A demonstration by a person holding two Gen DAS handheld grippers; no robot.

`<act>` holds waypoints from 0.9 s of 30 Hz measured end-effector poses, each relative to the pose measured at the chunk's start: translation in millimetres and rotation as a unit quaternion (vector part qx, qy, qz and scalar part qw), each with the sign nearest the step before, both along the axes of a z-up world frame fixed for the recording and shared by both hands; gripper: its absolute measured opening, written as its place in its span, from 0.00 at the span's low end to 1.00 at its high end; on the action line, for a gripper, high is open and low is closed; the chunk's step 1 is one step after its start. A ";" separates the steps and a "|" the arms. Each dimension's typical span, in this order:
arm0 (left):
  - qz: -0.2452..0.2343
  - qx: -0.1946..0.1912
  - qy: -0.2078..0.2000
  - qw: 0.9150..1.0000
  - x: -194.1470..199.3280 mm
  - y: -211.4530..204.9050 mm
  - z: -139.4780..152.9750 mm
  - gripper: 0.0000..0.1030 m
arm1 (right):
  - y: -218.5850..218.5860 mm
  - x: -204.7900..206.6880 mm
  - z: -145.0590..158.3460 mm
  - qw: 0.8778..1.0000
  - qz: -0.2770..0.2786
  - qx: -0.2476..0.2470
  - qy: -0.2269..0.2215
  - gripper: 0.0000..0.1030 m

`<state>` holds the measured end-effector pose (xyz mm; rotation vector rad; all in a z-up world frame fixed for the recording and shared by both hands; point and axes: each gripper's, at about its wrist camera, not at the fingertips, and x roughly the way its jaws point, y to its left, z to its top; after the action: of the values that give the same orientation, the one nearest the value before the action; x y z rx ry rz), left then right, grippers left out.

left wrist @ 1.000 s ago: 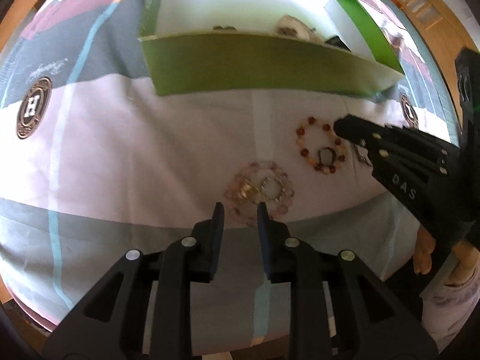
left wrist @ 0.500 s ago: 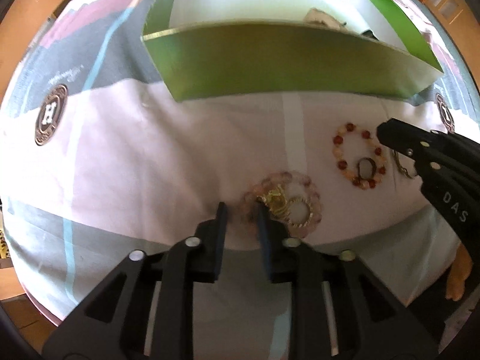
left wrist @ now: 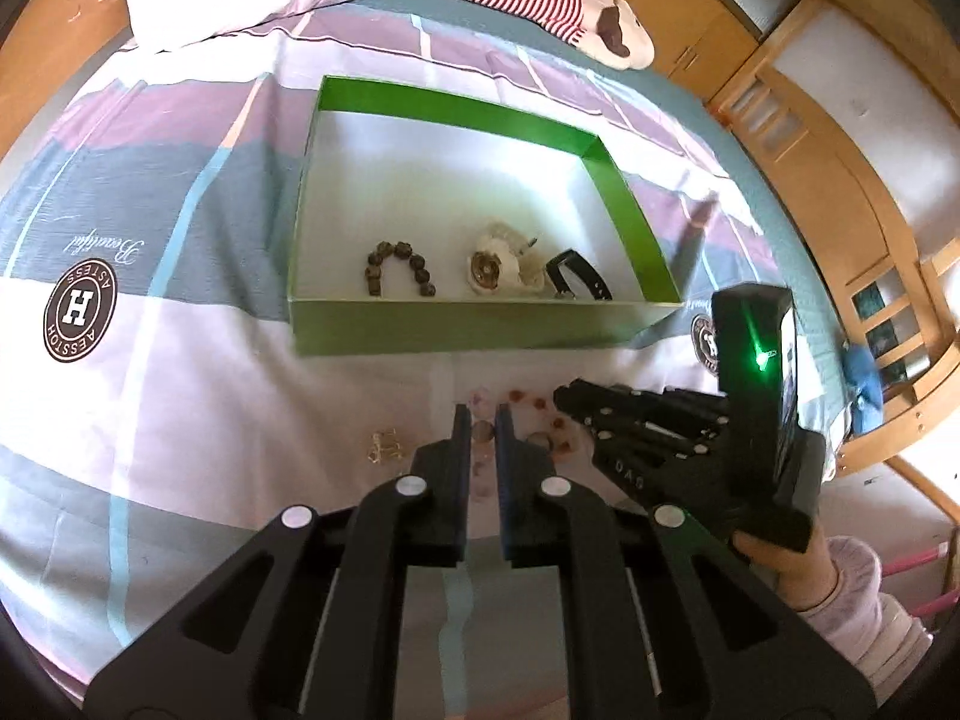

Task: Organize jewelry
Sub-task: 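Close the right gripper on the red bead bracelet while the left closes on the pink crystal bracelet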

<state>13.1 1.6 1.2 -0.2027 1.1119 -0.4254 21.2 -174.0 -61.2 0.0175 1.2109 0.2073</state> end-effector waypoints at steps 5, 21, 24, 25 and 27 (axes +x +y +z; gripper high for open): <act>0.031 0.034 0.027 0.999 11.3 8.7 -15.6 0.07 | 4.3 1.5 -5.6 1.000 0.009 -0.003 0.004 0.10; 0.004 0.038 0.019 0.999 12.7 -12.1 -20.8 0.07 | 30.2 -10.3 -3.4 0.996 0.065 -0.057 -0.021 0.07; 0.006 0.041 0.012 0.999 12.4 -15.0 -19.3 0.08 | 27.8 -10.5 15.2 0.996 0.062 -0.050 -0.043 0.07; 0.007 0.047 0.005 0.999 11.8 -17.1 -18.1 0.08 | 25.8 -11.2 20.5 0.996 0.061 -0.046 -0.049 0.07; 0.008 0.059 -0.007 0.998 10.3 -20.4 -15.2 0.08 | 21.0 -14.0 32.0 0.996 0.056 -0.033 -0.061 0.07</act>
<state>23.4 -18.8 -14.0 -0.1049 1.1171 -0.3465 7.2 -153.0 -29.2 -0.1185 1.0967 0.2628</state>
